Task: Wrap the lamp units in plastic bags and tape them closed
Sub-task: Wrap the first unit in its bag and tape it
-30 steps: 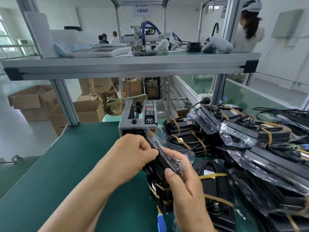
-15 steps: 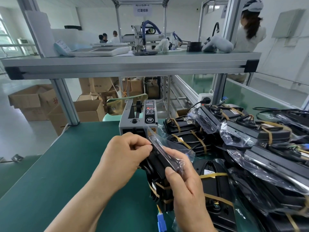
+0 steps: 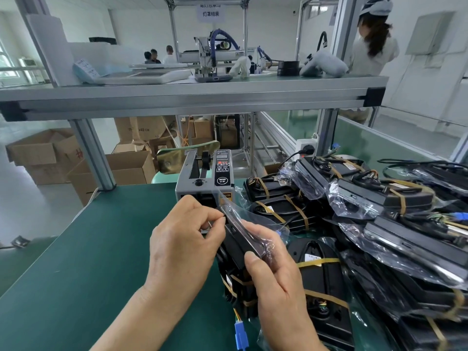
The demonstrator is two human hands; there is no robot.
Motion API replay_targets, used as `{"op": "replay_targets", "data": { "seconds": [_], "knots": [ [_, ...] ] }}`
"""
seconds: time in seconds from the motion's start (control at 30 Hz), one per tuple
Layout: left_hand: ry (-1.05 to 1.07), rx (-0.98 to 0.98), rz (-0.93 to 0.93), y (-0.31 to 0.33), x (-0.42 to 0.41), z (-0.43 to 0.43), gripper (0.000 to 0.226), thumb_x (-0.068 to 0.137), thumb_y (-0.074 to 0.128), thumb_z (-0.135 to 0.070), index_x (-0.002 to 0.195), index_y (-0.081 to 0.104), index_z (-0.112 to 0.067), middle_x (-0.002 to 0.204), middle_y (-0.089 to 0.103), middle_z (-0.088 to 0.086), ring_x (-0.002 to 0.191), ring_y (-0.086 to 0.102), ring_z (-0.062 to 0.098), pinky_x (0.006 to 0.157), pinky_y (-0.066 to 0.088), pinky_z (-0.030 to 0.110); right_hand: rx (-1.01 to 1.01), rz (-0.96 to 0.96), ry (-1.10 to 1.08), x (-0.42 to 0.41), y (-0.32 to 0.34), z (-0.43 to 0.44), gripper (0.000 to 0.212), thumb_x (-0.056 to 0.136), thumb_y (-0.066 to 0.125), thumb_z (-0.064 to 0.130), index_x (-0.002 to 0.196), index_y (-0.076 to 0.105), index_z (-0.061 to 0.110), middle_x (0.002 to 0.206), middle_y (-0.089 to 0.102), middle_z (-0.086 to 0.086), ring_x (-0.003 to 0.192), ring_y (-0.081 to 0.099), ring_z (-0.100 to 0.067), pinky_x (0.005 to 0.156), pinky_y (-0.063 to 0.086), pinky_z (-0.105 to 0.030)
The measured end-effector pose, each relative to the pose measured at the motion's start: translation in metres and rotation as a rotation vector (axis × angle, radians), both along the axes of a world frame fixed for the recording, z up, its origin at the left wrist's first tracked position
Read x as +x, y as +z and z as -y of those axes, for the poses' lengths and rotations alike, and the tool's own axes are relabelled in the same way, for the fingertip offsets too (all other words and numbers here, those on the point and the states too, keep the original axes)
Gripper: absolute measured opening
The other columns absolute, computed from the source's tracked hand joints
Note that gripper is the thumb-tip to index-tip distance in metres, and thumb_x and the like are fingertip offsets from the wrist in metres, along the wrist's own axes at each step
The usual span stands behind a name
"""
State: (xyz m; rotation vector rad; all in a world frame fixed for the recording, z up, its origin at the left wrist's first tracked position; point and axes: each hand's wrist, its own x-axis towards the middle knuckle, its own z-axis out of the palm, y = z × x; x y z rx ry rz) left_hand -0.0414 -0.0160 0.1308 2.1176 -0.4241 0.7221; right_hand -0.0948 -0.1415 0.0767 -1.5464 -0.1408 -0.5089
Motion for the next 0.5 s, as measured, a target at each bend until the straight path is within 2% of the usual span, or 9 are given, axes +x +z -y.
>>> {"op": "replay_targets", "data": {
  "seconds": [0.07,0.17,0.3,0.43,0.5],
  "knots": [
    [0.028,0.016,0.012,0.001,0.0,0.001,0.019,0.081,0.076,-0.008,0.073,0.073,-0.025,0.074,0.053,-0.008,0.066,0.055,0.013,0.06,0.051,0.039,-0.001,0.0,0.007,0.0,0.0,0.0,0.039,0.079,0.05,0.044,0.115,0.062,0.049,0.087,0.073,0.021,0.063,0.058,-0.002,0.064,0.045,-0.01],
    [0.054,0.075,0.046,0.002,-0.003,0.003,0.016,0.08,0.076,-0.005,0.074,0.074,-0.02,0.073,0.052,-0.006,0.062,0.055,0.015,0.058,0.051,0.04,-0.01,0.004,0.006,0.001,0.0,-0.001,0.039,0.08,0.05,0.043,0.117,0.062,0.048,0.103,0.073,0.019,0.075,0.064,-0.003,0.07,0.048,-0.012],
    [0.06,0.14,0.076,0.002,-0.008,0.005,0.018,0.078,0.077,-0.002,0.07,0.073,-0.017,0.07,0.051,-0.004,0.057,0.054,0.019,0.051,0.05,0.039,-0.028,-0.004,-0.007,0.002,-0.002,0.0,0.039,0.081,0.05,0.044,0.117,0.061,0.049,0.105,0.074,0.011,0.082,0.065,-0.022,0.076,0.054,-0.028],
    [0.026,0.154,0.066,0.001,-0.011,0.004,0.02,0.078,0.078,-0.003,0.068,0.072,-0.019,0.069,0.051,-0.006,0.056,0.052,0.016,0.05,0.049,0.036,-0.029,-0.001,-0.012,0.004,-0.003,0.001,0.038,0.081,0.051,0.043,0.118,0.061,0.048,0.111,0.073,0.01,0.09,0.068,-0.019,0.083,0.056,-0.035],
    [0.019,0.134,0.027,0.0,-0.012,0.003,0.021,0.079,0.077,-0.007,0.066,0.071,-0.023,0.07,0.049,-0.007,0.059,0.05,0.015,0.052,0.048,0.033,-0.018,-0.008,-0.002,0.004,-0.004,0.001,0.039,0.081,0.052,0.043,0.118,0.061,0.047,0.116,0.073,0.009,0.098,0.069,-0.016,0.087,0.055,-0.034]
  ]
}}
